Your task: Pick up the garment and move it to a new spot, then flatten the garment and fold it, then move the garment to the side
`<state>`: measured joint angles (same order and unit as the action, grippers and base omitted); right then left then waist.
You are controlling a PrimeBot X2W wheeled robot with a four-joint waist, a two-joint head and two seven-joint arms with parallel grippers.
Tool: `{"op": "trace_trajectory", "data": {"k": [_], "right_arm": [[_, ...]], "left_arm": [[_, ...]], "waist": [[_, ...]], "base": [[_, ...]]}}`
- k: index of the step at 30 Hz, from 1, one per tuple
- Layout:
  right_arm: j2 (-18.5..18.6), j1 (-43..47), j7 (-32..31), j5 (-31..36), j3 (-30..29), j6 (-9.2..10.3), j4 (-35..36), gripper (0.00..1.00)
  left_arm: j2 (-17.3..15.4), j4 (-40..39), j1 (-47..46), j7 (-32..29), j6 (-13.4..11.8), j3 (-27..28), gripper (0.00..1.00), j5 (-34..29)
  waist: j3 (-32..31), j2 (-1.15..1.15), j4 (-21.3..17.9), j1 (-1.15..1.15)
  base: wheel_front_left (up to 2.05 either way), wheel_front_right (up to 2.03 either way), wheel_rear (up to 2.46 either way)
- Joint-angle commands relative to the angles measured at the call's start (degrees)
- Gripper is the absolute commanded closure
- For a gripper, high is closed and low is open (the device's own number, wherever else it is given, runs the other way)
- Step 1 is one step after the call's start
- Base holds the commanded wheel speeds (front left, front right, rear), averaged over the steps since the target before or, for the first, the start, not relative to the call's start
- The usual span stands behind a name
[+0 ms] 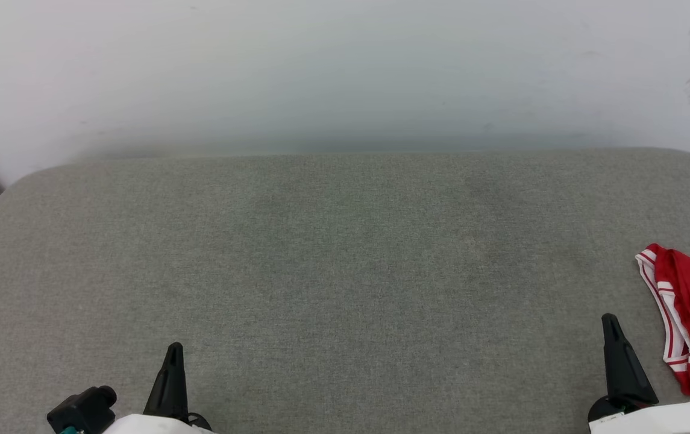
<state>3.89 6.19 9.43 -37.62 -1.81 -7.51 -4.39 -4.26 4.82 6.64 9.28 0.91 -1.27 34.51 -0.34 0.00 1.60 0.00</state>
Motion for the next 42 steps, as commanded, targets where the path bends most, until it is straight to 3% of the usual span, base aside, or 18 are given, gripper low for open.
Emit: {"op": "trace_trajectory", "data": {"k": [1,13,42], "right_arm": [[0.6,-1.8,-0.5,-2.7,0.0,0.01,0.2,1.00],[0.9,-4.2,-3.3,-15.0,-0.3,0.01,-1.9,1.00],[1.0,-8.1,-8.0,-33.7,-1.0,0.02,-5.2,1.00]], "left_arm": [[-0.4,-0.2,-1.6,-0.4,0.4,0.3,1.00,2.8],[-0.7,1.6,-4.2,-3.0,1.8,1.1,1.00,15.8],[-0.8,5.0,-8.1,-7.7,4.1,2.8,1.00,35.6]], "waist": [[0.0,0.00,0.0,0.00],[0.1,0.00,-0.3,0.00],[0.3,0.00,-0.8,0.00]], "base": [[0.00,0.00,0.00],[0.00,0.00,0.00],[0.00,0.00,0.00]]}}
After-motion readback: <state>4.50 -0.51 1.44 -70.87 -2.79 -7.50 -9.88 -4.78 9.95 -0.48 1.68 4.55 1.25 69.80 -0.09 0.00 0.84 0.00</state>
